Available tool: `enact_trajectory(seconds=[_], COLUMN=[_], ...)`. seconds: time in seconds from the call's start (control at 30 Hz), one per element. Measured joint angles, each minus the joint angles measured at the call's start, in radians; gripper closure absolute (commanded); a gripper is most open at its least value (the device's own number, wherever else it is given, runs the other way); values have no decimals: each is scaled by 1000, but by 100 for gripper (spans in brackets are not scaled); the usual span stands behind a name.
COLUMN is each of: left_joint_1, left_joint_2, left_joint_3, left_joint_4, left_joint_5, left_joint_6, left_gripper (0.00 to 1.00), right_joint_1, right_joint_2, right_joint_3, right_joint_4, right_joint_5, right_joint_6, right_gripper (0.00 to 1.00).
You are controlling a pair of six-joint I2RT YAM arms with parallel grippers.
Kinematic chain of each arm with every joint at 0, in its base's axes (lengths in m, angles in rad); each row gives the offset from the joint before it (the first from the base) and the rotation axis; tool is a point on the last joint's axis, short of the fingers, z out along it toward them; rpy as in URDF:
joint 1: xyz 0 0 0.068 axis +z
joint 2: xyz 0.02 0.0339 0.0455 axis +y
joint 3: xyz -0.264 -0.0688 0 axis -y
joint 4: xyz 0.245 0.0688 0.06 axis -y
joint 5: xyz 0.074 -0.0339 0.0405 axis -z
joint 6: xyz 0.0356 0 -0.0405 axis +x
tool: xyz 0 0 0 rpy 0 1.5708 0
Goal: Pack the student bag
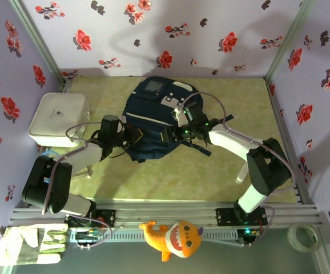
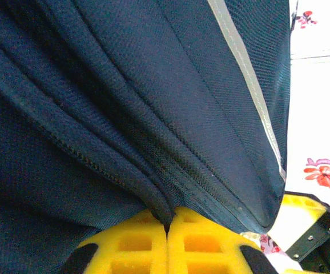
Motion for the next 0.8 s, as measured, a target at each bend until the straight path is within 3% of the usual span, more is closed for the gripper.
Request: enact_trajectory(seconds=[0.27, 0.8], left_joint_1=[0, 0], left_joint_2=[0, 0], left_joint_3=[0, 0], left_joint_4=[-3, -4], left_joint_5=[-1, -4], left_joint_6=[0, 0], left_gripper=[100, 100], right_joint_1=[0, 0], right_joint_2=[0, 9], right_joint_3=[0, 0], right_joint_4=[-34, -3], right_joint_5=[156, 132], right_joint_6=[-18, 55], right_gripper=[53, 71])
